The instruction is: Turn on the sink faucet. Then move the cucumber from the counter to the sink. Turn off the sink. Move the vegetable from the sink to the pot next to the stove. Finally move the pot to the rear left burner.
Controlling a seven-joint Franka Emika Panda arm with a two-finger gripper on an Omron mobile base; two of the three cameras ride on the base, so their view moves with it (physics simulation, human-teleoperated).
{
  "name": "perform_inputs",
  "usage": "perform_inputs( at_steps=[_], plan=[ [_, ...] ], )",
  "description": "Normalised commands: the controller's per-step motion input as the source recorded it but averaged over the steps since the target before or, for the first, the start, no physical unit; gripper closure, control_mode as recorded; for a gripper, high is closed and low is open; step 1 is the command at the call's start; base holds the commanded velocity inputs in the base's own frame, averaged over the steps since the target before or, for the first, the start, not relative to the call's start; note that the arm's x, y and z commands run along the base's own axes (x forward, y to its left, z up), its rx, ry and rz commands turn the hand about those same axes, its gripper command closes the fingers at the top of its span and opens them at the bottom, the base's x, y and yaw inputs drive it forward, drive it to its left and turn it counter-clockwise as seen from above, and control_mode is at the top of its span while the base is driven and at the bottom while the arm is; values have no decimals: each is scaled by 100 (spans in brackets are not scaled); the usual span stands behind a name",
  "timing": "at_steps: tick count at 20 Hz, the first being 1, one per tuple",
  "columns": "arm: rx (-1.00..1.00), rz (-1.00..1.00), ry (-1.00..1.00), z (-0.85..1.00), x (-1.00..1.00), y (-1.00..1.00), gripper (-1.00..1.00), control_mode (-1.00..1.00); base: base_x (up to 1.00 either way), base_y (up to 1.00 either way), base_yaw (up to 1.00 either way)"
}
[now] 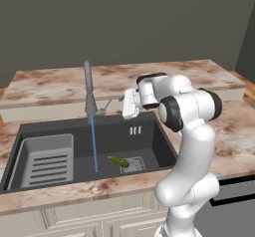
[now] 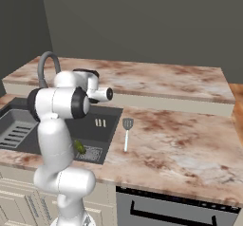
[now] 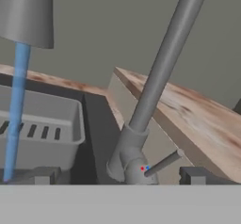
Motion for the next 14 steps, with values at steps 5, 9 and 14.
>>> perform_inputs(
  at_steps=[5,9,14],
  plan=[
    [1,3,0,-2,27,17,-100,-100,0,0,0],
    [0,3,0,-4,27,16,-100,-100,0,0,0],
    [0,3,0,-8,27,15,-100,-100,0,0,0]
  ],
)
